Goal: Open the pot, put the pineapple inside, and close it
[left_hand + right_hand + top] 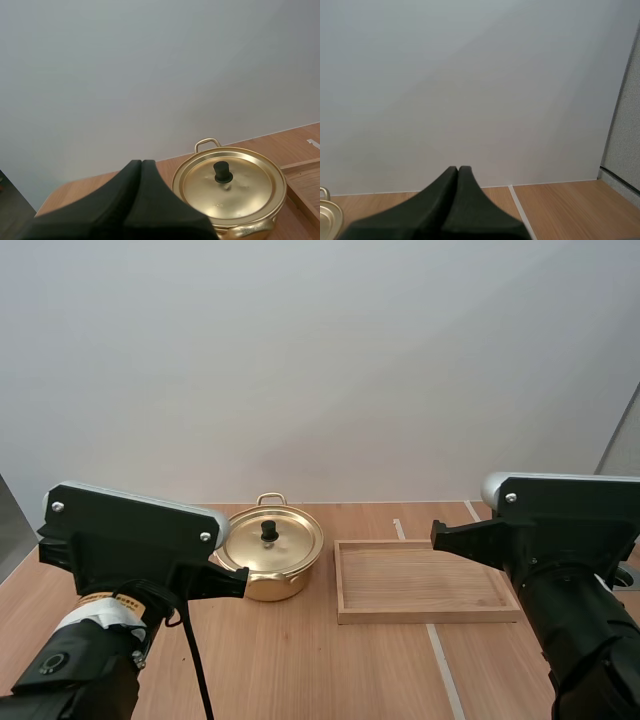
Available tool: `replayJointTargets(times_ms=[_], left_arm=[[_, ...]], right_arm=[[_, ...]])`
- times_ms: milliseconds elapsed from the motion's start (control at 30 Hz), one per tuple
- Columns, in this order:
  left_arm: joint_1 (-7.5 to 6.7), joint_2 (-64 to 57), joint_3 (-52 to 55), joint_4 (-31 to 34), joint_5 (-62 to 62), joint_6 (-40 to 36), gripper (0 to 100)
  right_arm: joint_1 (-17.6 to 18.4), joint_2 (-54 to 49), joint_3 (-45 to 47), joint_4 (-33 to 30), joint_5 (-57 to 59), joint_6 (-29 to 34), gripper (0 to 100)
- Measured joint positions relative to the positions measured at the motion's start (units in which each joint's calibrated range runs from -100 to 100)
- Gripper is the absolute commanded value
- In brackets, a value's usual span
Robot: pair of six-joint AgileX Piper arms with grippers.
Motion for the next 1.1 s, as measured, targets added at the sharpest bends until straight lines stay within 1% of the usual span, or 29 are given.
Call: replayJointTargets(times_ms=[100,200,267,500,567,600,633,667,700,767,833,867,933,967,1000,1033,1100], left_arm=[[0.00,0.00,0.00,0.00,-0.38,0.00,0],[0.00,0.00,0.00,0.00,-0.54,0.00,0],[0.00,0.00,0.00,0.00,-0.54,0.00,0],[0.00,0.00,0.00,0.00,-0.54,0.00,0],[0.00,0.00,0.00,0.00,-0.54,0.00,0],[0.00,0.00,0.00,0.00,-0.54,0.00,0],[0.00,0.00,0.00,0.00,-0.54,0.00,0],[0.00,0.00,0.00,0.00,-0.54,0.00,0],[0.00,0.00,0.00,0.00,-0.54,0.00,0],[0.00,0.00,0.00,0.00,-0.54,0.00,0],[0.00,0.00,0.00,0.00,-0.54,0.00,0],[0.00,0.00,0.00,0.00,-0.54,0.00,0],[0.00,0.00,0.00,0.00,-0.54,0.00,0],[0.00,0.00,0.00,0.00,-0.54,0.00,0],[0.00,0.00,0.00,0.00,-0.54,0.00,0],[0.00,0.00,0.00,0.00,-0.54,0.00,0],[0.00,0.00,0.00,0.00,-0.54,0.00,0]], right_arm=[[0.00,0.00,1.62,-0.25,-0.17,0.00,0],[0.00,0.00,5.46,-3.36,-0.34,-0.09,0],[0.00,0.00,7.33,-4.16,-0.34,-0.09,0],[0.00,0.00,8.04,-4.98,1.38,-0.09,0],[0.00,0.00,8.04,-7.24,2.48,-0.09,0],[0.00,0.00,8.04,-9.88,2.66,-0.09,0],[0.00,0.00,8.04,-13.75,3.00,0.19,0],[0.00,0.00,8.04,-18.87,3.29,1.80,0],[0.00,0.00,8.04,-24.66,3.75,5.35,0],[0.00,0.00,8.14,-36.15,4.28,14.44,0],[0.00,0.00,8.14,-50.41,5.11,27.35,0],[0.00,0.00,8.14,-55.98,6.00,33.89,0],[0.00,0.00,8.14,-69.27,9.70,46.94,0],[0.00,0.00,8.14,-75.03,12.34,51.74,0],[0.00,0.00,8.14,-79.79,15.21,56.88,0],[0.00,0.00,8.14,-83.20,18.00,60.80,0],[0.00,0.00,8.14,-86.61,20.99,65.05,0]])
